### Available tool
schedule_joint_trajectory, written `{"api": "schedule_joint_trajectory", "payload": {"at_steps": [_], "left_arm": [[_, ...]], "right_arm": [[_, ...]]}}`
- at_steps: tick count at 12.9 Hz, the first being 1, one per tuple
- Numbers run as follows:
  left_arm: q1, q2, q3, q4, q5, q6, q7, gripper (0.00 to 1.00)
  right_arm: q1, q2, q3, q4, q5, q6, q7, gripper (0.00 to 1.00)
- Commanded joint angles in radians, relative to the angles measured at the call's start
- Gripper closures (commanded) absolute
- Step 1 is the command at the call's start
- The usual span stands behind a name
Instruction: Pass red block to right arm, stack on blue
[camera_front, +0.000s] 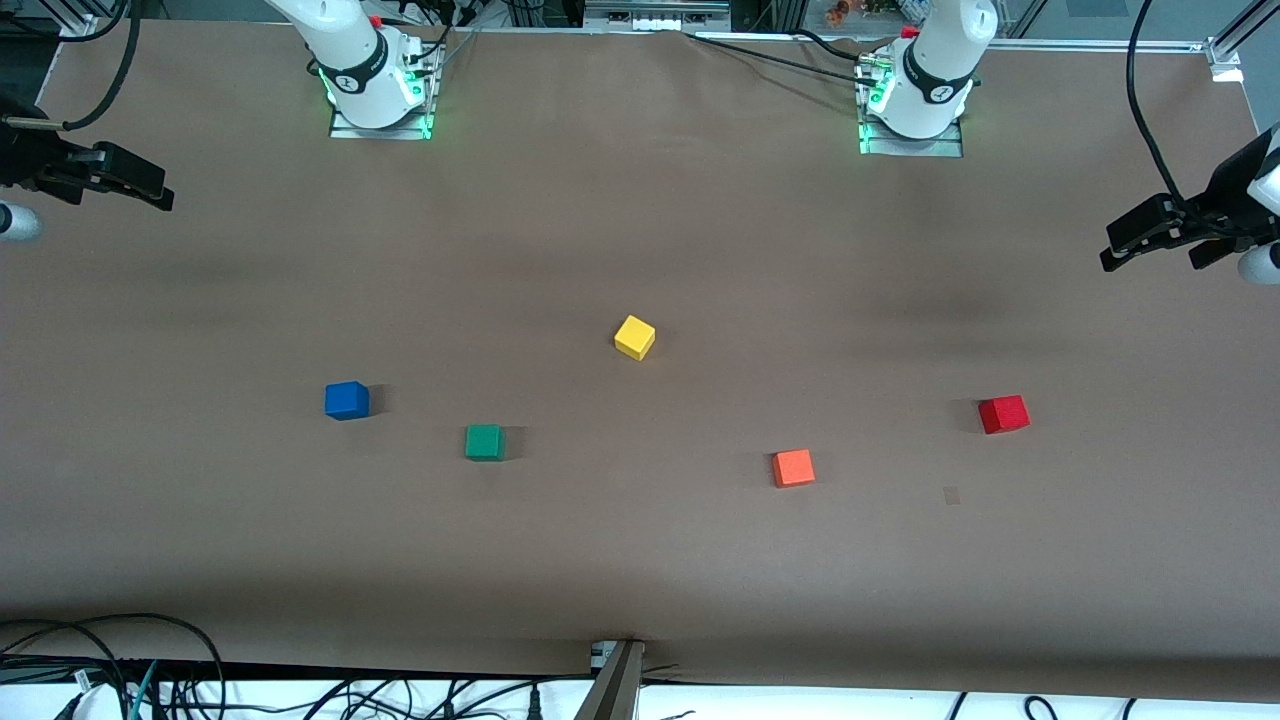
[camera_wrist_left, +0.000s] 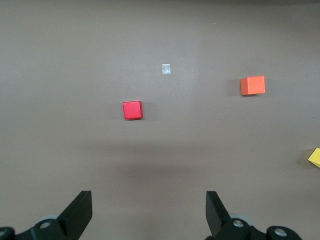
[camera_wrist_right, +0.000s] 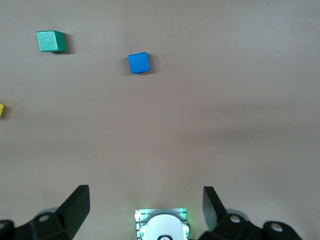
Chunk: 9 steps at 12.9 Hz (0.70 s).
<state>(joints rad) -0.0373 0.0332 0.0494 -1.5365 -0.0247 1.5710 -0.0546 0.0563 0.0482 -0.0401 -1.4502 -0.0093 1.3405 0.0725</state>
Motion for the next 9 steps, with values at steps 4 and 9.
{"api": "schedule_joint_trajectory", "payload": {"at_steps": [4, 9], "left_arm": [[0.007, 0.016, -0.003, 0.026, -0.02, -0.013, 0.016, 0.0], [0.005, 0.022, -0.002, 0.033, -0.02, -0.014, -0.001, 0.0]], "right_arm": [[-0.001, -0.001, 0.002, 0.004, -0.003, 0.002, -0.002, 0.0], [0.002, -0.001, 0.002, 0.004, -0.006, 0.0, -0.002, 0.0]]}}
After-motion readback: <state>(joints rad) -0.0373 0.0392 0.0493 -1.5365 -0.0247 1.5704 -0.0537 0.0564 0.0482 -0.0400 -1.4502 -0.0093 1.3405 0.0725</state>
